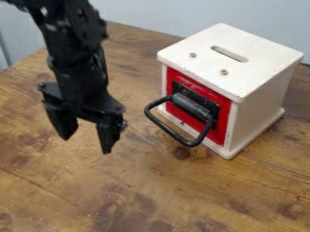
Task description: Close the drawer
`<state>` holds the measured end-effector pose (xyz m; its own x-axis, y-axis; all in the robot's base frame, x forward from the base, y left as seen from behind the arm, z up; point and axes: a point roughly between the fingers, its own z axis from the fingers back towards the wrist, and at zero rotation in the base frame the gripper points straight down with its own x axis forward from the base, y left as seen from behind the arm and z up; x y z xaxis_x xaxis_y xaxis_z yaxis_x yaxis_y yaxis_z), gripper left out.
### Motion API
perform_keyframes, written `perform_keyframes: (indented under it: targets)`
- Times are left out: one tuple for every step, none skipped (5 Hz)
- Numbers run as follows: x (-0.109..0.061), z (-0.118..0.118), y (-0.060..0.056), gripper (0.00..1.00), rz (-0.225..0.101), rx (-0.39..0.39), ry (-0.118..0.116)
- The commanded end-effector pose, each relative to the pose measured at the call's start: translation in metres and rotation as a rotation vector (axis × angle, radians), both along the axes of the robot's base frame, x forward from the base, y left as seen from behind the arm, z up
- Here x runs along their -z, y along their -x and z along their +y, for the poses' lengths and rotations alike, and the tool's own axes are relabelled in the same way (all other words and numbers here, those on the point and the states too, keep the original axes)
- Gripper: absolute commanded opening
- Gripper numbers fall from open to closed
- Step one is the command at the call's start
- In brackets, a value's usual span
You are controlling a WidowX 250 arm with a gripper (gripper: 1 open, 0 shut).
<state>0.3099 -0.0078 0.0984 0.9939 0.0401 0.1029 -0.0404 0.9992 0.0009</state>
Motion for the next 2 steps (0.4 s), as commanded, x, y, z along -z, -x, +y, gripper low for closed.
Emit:
perform_keyframes:
  targets:
    - [-0.021,0.009,-0.007,1.00,-0.034,0.008,-0.004]
    - [-0.032,0.020,-0.009,1.00,-0.051,-0.004,-0.001]
